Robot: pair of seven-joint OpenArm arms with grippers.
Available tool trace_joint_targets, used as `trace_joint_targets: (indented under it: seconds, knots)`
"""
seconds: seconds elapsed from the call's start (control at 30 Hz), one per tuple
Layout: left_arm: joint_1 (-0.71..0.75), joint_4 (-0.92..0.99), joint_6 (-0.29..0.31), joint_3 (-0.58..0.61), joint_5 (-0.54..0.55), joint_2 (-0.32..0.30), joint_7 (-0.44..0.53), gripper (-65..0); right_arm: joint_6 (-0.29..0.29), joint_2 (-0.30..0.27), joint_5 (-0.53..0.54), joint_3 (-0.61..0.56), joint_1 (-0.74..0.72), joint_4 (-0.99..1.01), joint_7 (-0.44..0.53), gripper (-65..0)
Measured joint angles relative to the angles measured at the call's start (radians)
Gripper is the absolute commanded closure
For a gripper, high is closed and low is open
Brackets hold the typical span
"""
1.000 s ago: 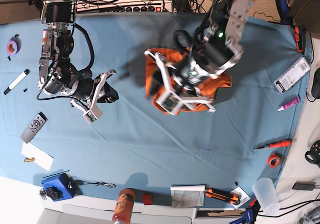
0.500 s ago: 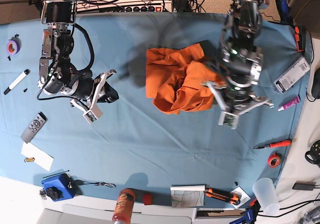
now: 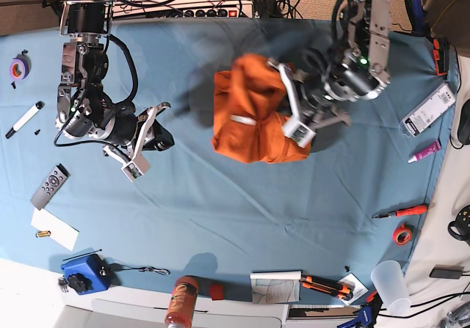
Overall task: Layout the t-shirt on the table in an organized manner, then fold the t-shirt properly
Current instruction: 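Press and tuck the bunched shirt with the left gripper, then grasp the shirt bundle with both grippers and fold it over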
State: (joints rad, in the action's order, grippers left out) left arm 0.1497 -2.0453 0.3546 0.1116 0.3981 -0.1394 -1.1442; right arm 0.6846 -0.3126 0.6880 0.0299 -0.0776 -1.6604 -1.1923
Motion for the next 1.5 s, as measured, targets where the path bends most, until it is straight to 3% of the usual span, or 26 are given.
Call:
trace_joint_targets:
  seconds: [0.1, 0.2, 0.3, 0.37, 0.53, 0.8, 0.93, 1.13, 1.23, 1.33, 1.43, 1.5]
  knots:
    - [0.0, 0.0, -0.021, 0.089, 0.007, 0.0, 0.02, 0.0, 0.0, 0.0, 0.0, 0.0, 0.0, 0.0, 0.0, -4.6]
    - [0.0, 0.0, -0.021, 0.168, -0.073, 0.0, 0.035, 0.0, 0.0, 0.0, 0.0, 0.0, 0.0, 0.0, 0.0, -4.7]
    - [-0.001, 0.0, -0.111, 0.193, -0.139, 0.004, 0.045, 0.0, 0.0, 0.0, 0.005, 0.0, 0.0, 0.0, 0.0, -4.6]
    - [-0.008, -0.002, -0.139, 0.193, -0.159, 0.004, 0.049, 0.0, 0.0, 0.0, 0.04, 0.0, 0.0, 0.0, 0.0, -4.6]
    - [-0.023, -0.018, -0.138, 0.193, -0.169, 0.006, 0.132, 0.0, 0.009, 0.0, 0.127, 0.0, 0.0, 0.0, 0.0, -4.6]
    - [-0.019, 0.159, -0.111, 0.195, -0.167, 0.045, 0.092, 0.0, 0.008, 0.024, 0.294, 0.002, -0.005, 0.0, -0.042, -4.6]
    - [-0.018, 0.064, -0.165, 0.188, -0.169, 0.051, 0.055, 0.0, 0.009, 0.084, 0.396, 0.0, -0.005, 0.0, -0.091, -4.6]
    - [-0.018, -0.201, -0.16, 0.184, -0.225, 0.058, 0.106, 0.0, 0.009, 0.115, 0.445, -0.036, -0.005, 0.0, -0.117, -4.5]
    - [-0.008, -0.197, -0.168, 0.184, -0.327, 0.052, 0.113, 0.0, 0.008, 0.115, 0.44, -0.104, -0.005, 0.0, -0.117, -4.5]
    - [-0.006, -0.143, -0.214, 0.183, -0.424, 0.05, 0.113, 0.0, 0.01, 0.116, 0.411, -0.193, -0.006, 0.0, -0.115, -4.5]
    - [-0.006, -0.082, -0.238, 0.183, -0.489, 0.05, 0.109, 0.0, 0.012, 0.116, 0.273, -0.272, -0.005, 0.0, -0.068, -4.5]
    - [-0.006, -0.053, -0.242, 0.183, -0.492, 0.05, 0.115, 0.0, 0.013, 0.116, 0.147, -0.309, -0.002, 0.0, 0.022, -4.5]
